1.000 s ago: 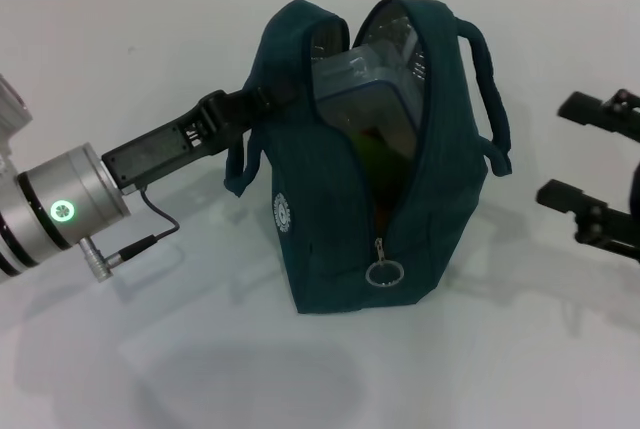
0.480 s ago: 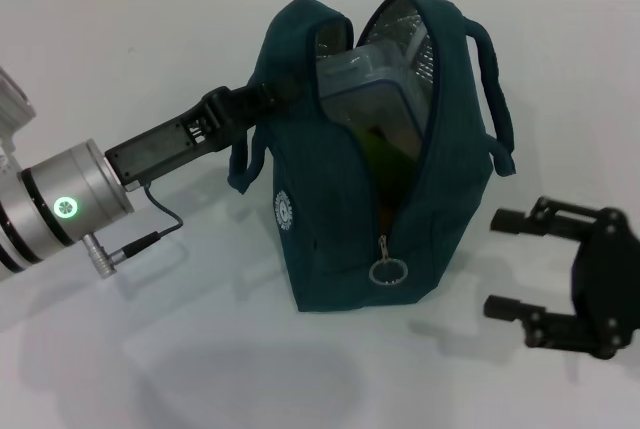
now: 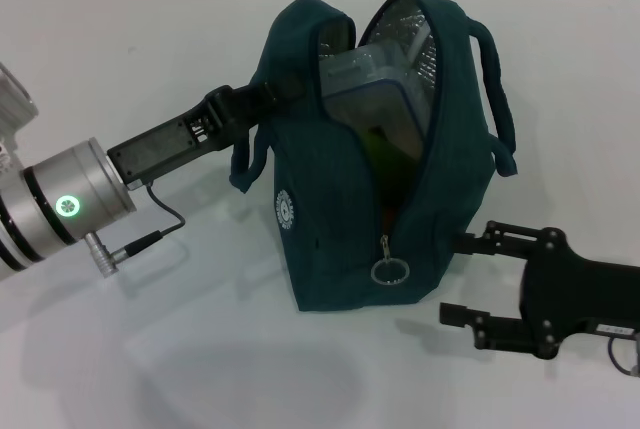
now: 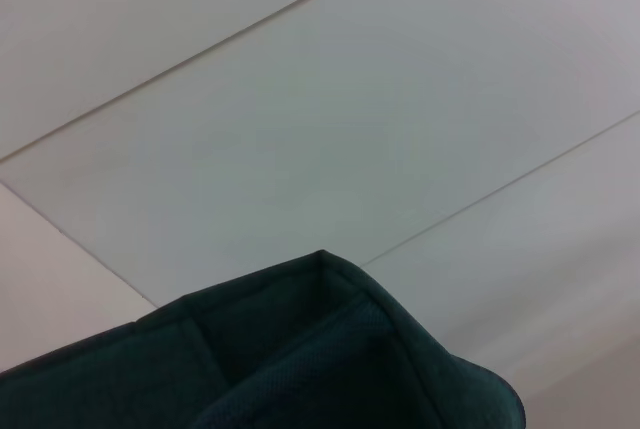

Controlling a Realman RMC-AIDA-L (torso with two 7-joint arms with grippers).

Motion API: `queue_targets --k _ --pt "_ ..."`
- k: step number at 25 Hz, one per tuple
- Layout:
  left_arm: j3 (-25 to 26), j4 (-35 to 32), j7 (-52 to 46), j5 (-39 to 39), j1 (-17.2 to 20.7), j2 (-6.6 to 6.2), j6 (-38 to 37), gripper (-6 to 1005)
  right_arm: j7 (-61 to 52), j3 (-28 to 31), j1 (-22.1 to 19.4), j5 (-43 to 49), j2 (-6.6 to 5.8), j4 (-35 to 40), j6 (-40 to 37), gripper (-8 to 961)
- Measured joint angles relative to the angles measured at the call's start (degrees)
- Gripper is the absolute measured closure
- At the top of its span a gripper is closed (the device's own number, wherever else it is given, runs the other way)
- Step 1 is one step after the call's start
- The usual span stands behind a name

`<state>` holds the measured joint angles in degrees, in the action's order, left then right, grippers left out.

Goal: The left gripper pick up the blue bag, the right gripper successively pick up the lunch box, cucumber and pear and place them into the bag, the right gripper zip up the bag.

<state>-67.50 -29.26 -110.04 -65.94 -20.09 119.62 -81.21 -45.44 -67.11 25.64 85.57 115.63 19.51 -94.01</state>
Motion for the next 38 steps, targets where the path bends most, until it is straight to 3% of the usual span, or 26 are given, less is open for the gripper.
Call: queue_targets --k 8,38 --pt "0.0 0.0 0.0 0.0 -0.1 0.0 0.0 938 0.0 -0.5 1.7 0.1 0.58 -2.3 1.9 260" --pt "-0.3 0.0 0.2 0.1 -0.8 0.09 0.4 938 0.4 -2.0 7.2 -1.9 0.56 -10.4 4.2 269"
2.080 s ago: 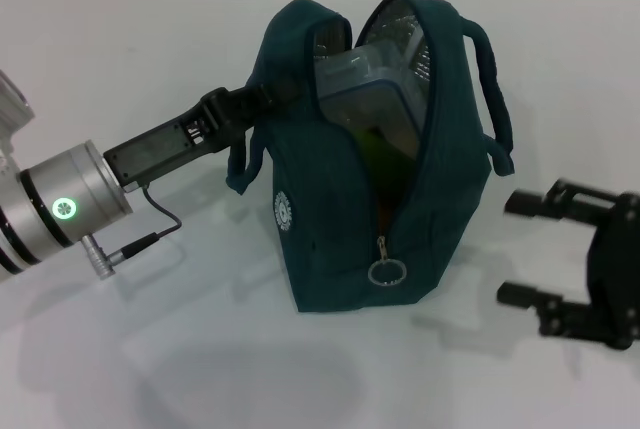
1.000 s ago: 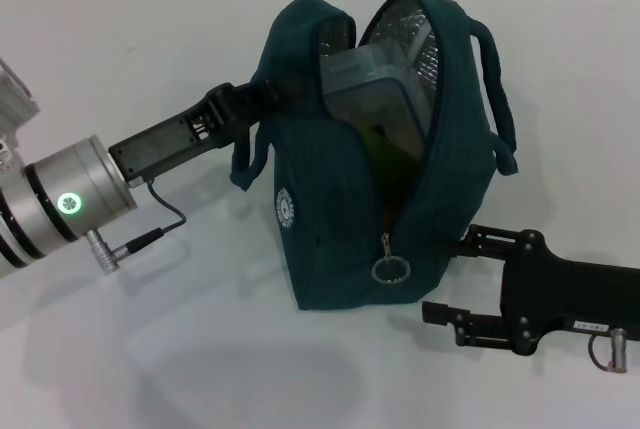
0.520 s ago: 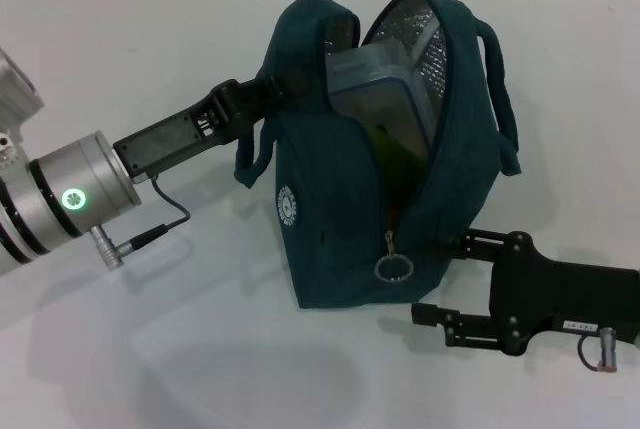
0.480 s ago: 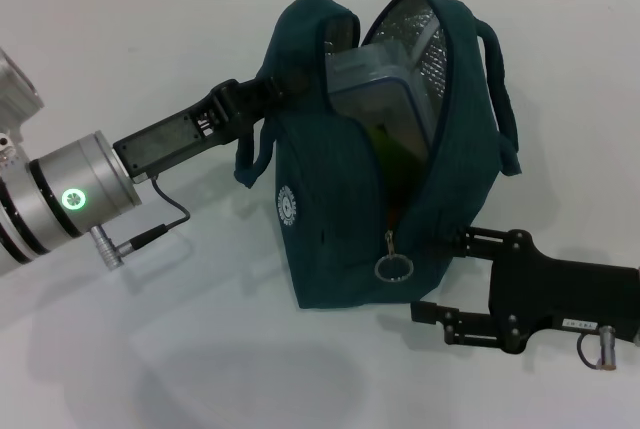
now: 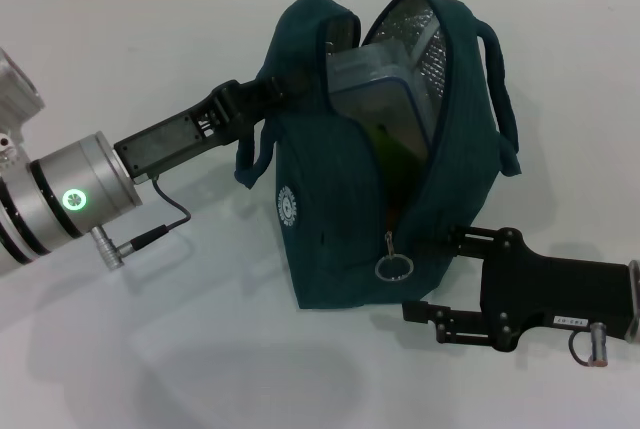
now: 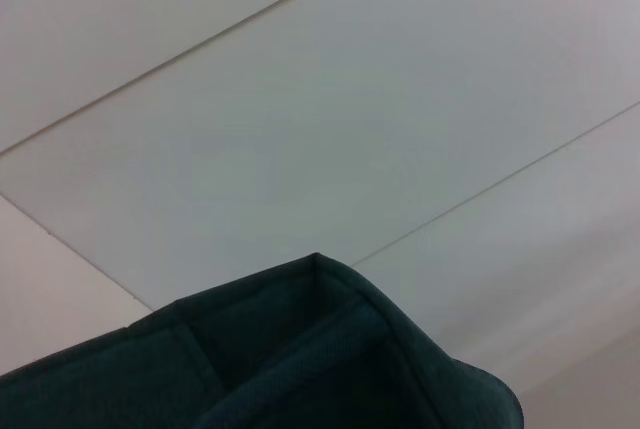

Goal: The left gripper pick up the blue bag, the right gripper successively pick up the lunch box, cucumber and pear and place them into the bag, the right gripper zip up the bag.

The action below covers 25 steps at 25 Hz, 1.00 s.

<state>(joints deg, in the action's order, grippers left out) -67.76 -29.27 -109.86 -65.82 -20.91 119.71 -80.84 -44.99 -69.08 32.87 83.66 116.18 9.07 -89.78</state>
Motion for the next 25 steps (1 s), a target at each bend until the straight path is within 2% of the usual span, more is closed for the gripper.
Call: queue_targets --k 8,16,25 --pt "0.0 0.0 0.0 0.0 -0.1 0.0 0.0 938 -0.3 0.0 0.3 0.0 0.0 -0.2 0.0 277" --pt "-0.2 0.0 0.0 0.0 -0.1 0.0 -0.1 937 0.0 0.0 2.7 0.0 0.0 -3.7 0.2 279" --pt "-0.2 0.0 0.0 0.0 0.0 0.0 -0.1 938 -0.3 0.0 2.9 0.0 0.0 -4.1 1.1 278"
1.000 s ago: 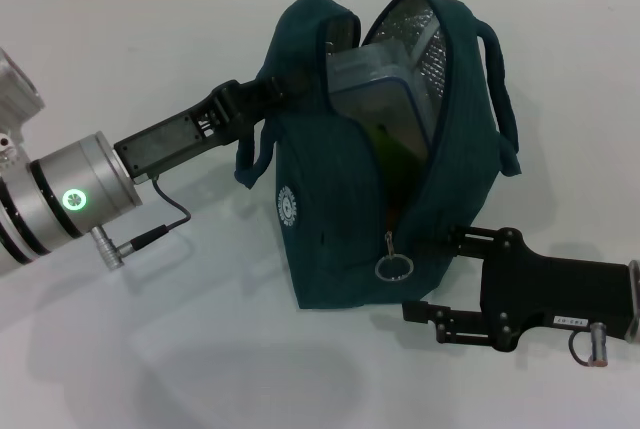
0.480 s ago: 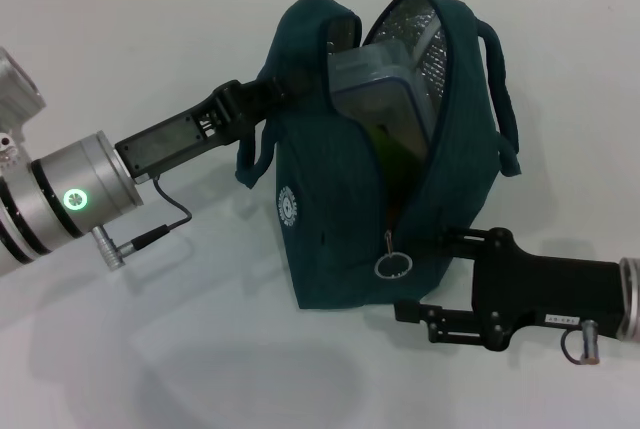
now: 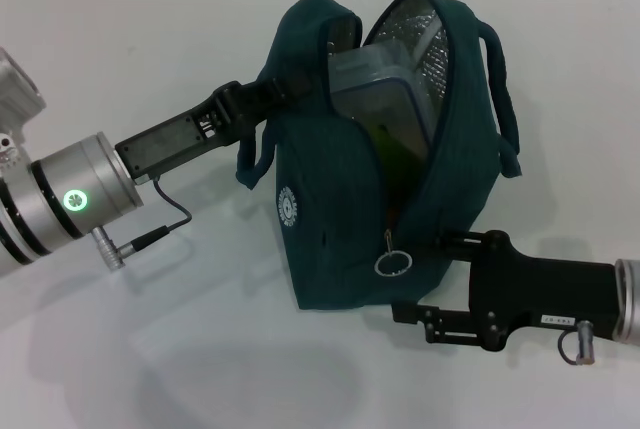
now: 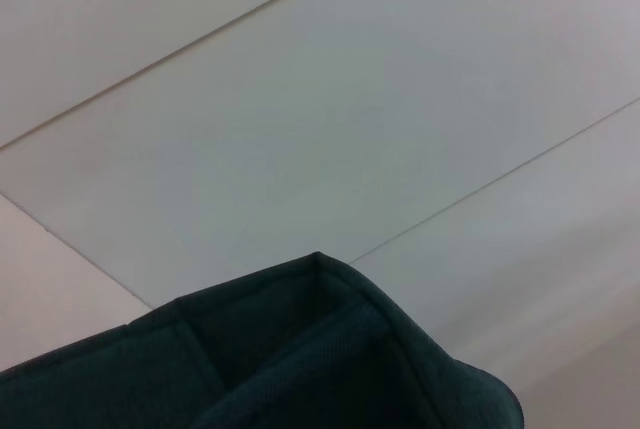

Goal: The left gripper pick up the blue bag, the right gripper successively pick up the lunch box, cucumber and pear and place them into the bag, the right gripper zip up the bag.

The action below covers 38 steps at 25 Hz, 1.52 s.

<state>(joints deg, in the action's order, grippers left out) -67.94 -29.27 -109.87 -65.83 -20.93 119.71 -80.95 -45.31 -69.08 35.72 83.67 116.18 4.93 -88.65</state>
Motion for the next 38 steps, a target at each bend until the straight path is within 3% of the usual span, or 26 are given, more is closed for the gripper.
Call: queue_targets --k 15,22,32,38 --pt "0.0 0.0 0.0 0.0 0.0 0.0 0.0 937 0.0 0.0 1.4 0.1 0.0 -2.1 1.3 295" --pt "0.0 0.0 0.0 0.0 0.2 0.0 -0.2 937 -0.1 0.3 2.1 0.0 0.0 -2.6 1.6 510" --pt "0.0 0.0 0.0 -0.1 0.4 0.0 -0.3 938 0.0 0.5 2.6 -0.1 0.0 -2.7 2.2 609" --pt "0.0 0.0 0.0 -0.1 0.5 0.0 -0.3 938 -0.1 0.6 4.8 -0.6 0.0 -4.8 3.4 678"
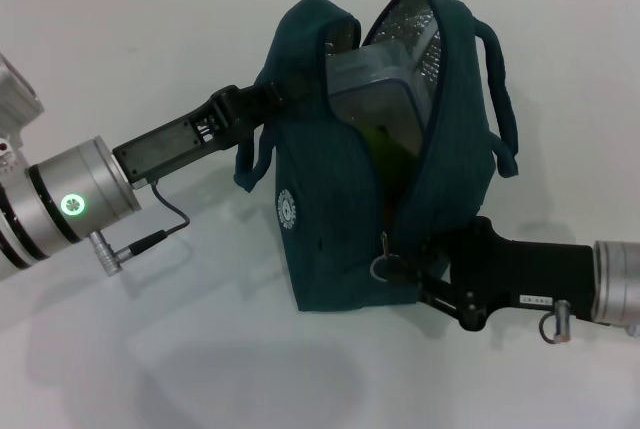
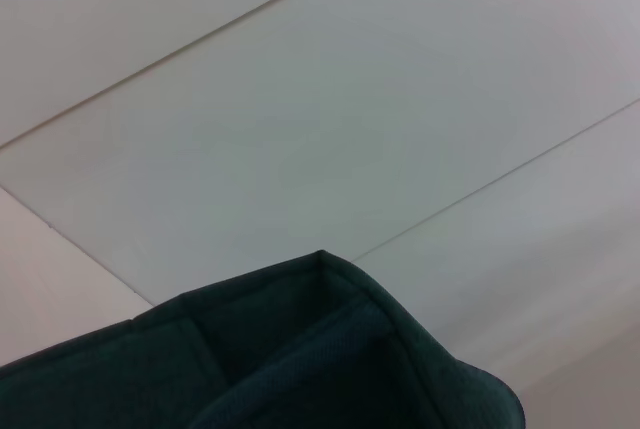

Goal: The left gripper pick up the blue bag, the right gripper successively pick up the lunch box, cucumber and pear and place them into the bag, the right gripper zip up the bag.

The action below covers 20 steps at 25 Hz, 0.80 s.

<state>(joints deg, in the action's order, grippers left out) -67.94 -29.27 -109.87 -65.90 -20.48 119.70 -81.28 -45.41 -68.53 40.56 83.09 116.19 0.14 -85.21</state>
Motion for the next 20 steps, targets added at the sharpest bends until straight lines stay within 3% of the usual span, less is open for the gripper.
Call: queue_targets --k 6,15,20 --pt "0.0 0.0 0.0 0.0 0.0 0.0 0.0 938 0.4 0.0 1.1 0.0 0.0 -1.3 0.8 902" --pt "0.1 0.0 0.0 0.1 -0.1 0.0 0.0 937 0.6 0.0 0.1 0.0 0.0 -0.3 -1.0 937" --pt "0.1 0.0 0.0 0.1 0.0 0.0 -0.1 937 0.4 -0.1 -4.8 0.0 0.0 5.8 -3.9 937"
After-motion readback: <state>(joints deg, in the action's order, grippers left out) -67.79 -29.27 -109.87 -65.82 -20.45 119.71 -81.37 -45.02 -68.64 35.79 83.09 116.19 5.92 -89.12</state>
